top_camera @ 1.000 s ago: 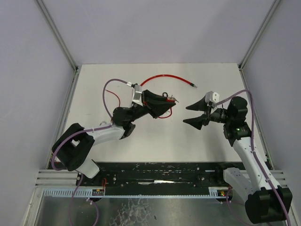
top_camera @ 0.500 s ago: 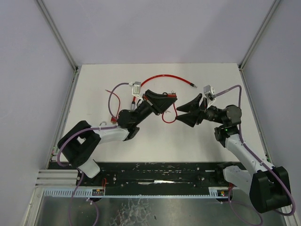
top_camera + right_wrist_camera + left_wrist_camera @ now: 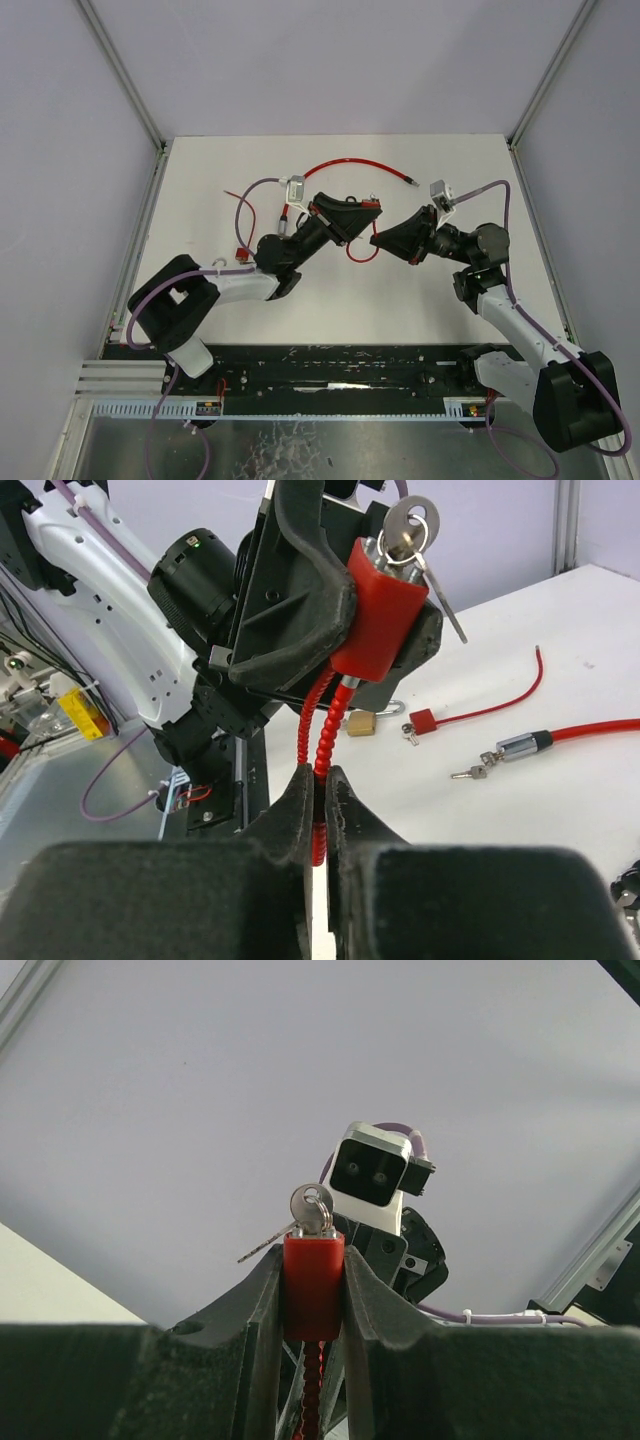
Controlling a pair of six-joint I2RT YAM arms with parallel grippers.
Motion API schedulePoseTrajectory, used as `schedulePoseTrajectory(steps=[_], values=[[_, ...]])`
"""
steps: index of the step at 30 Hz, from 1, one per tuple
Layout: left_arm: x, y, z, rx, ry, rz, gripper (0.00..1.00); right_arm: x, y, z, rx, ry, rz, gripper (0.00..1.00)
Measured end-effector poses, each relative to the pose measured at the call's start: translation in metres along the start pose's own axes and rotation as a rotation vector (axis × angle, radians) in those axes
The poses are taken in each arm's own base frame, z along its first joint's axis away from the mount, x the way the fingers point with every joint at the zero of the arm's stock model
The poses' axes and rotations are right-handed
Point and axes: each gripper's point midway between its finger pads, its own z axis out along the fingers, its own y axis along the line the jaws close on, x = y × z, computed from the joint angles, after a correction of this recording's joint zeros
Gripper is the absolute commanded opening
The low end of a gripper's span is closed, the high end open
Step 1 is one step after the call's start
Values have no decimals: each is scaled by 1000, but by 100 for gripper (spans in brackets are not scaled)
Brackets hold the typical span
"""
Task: Lock with the key
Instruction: Lock the lock.
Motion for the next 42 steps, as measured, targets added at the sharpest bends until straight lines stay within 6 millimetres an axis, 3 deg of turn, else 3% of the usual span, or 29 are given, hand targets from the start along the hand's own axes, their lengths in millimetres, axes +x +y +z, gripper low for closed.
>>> schedulePoseTrajectory(steps=[27, 37, 42], values=[[10, 7, 11, 4, -16, 43, 0, -2, -5, 2, 21, -36, 94, 0], [10, 11, 14, -3, -24, 39, 0, -10, -17, -15, 68, -46, 127, 0], [11, 8, 16, 7, -24, 36, 0, -11, -10, -14, 38, -41, 136, 0]])
